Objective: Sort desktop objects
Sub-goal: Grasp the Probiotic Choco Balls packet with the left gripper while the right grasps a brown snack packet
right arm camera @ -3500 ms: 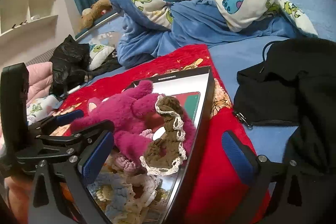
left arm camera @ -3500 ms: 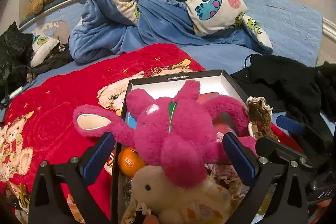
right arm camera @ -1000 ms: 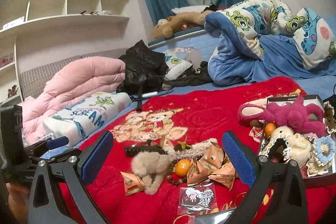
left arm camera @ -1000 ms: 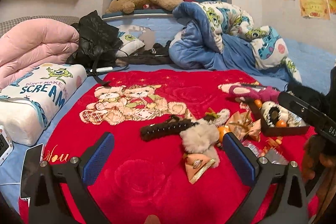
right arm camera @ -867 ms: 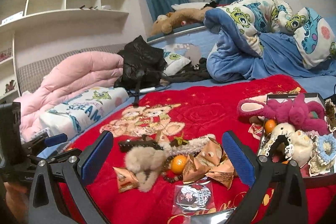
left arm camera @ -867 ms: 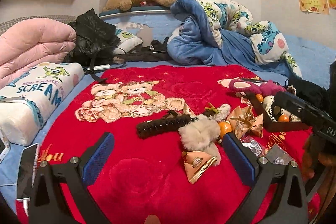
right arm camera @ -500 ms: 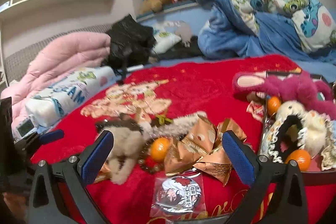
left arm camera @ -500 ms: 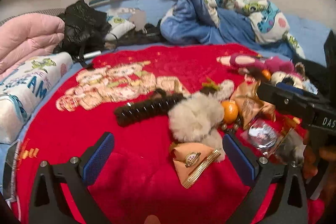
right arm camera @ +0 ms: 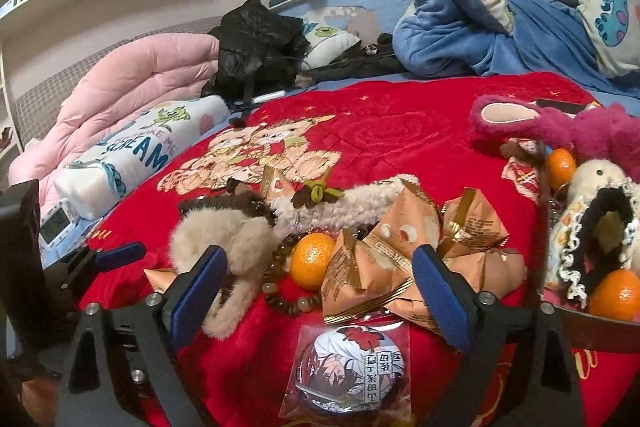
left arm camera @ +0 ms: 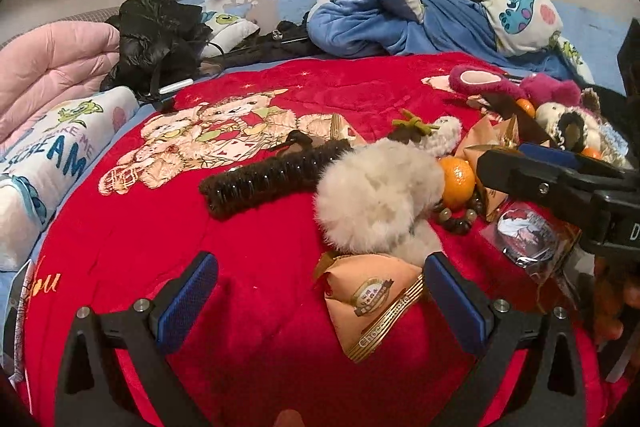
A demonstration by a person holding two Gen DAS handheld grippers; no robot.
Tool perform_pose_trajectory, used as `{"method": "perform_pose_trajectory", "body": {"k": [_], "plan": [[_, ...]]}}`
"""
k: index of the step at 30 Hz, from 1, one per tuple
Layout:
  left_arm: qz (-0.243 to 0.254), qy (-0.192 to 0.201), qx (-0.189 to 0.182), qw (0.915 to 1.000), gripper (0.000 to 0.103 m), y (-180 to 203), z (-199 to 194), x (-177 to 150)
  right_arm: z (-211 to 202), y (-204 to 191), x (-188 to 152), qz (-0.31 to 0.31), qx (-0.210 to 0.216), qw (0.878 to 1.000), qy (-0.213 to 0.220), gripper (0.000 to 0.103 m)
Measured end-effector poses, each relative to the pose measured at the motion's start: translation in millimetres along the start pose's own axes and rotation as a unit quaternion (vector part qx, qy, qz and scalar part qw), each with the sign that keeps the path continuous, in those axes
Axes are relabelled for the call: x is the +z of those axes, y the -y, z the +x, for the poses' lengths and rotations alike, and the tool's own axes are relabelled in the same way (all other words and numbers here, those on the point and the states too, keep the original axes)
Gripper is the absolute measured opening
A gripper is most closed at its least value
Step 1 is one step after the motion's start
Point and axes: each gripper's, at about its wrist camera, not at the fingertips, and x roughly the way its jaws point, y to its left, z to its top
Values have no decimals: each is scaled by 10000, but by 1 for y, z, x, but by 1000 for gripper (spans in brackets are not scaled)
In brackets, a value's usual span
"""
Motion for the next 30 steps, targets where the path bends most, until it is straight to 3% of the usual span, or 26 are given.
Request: {"method": "perform_pose_trajectory", "body": {"k": [5,14,27,30], "plan": [[-16,-99,33,9999,103,-3,5,-2,7,-3,-2,-78,-53,9999,-141,81],[-626,-567,-435,9955,103,-22,23,-8,16,0,-3,-50,-84,9994,-324,68],[-581,-638,-437,9953,103,-20,26,-11,18,8,-6,90,-345,9985,-412,34],[-585,-615,-461,9953,102,-20,25,-12,18,10,-7,128,-297,9987,-406,32]]}}
